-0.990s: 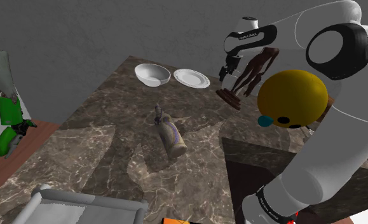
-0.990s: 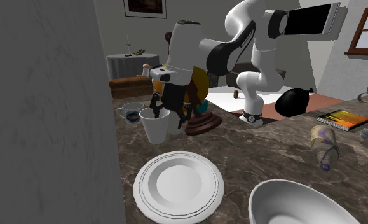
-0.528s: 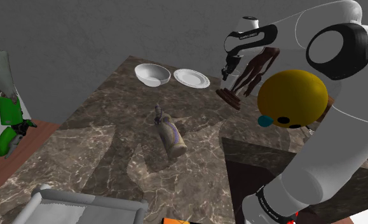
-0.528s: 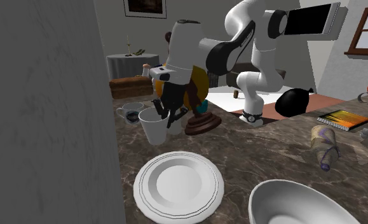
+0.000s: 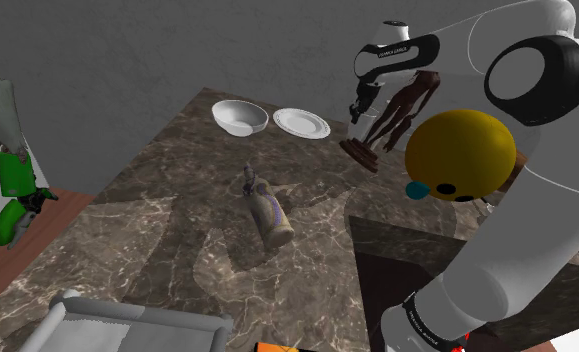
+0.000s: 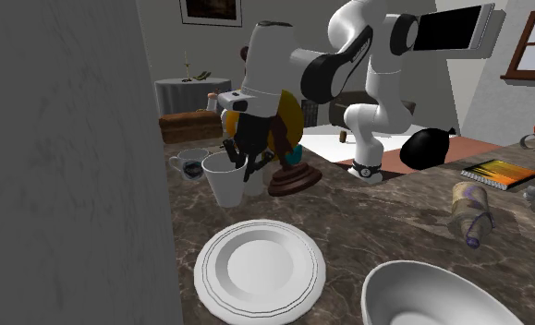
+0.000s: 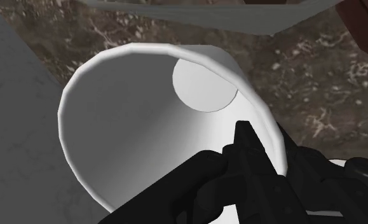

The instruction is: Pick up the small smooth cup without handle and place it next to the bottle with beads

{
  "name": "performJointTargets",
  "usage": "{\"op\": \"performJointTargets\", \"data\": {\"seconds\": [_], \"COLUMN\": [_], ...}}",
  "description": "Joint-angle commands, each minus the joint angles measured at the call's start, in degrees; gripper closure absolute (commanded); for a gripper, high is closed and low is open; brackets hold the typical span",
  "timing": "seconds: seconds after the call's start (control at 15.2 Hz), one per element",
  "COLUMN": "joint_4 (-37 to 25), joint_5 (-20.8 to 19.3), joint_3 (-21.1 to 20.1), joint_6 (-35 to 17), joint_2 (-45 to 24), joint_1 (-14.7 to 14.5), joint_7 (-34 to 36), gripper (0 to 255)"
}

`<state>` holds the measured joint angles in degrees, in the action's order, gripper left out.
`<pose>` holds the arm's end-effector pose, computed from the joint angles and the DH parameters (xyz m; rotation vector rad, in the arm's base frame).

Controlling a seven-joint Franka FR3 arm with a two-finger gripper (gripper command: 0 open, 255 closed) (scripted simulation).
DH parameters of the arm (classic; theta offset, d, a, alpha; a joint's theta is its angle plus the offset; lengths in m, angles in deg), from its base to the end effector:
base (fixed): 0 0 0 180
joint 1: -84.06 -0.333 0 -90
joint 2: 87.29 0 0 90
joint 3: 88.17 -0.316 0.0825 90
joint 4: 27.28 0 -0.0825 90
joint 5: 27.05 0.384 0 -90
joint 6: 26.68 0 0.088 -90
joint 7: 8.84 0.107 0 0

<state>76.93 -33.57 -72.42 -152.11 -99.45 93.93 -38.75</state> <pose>0.5714 -0.2676 0.4412 2.9187 0.2104 0.1081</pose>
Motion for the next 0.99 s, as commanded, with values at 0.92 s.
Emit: {"op": "performJointTargets", "data": {"seconds": [0.92], "joint_4": [-9.7], "joint_5": [0.1], "joint_3": [0.1], "joint_6": [11.7], "joint_2": [2.2], "joint_1": [-0.1], "joint_7": [-1.4], "gripper": [255]}}
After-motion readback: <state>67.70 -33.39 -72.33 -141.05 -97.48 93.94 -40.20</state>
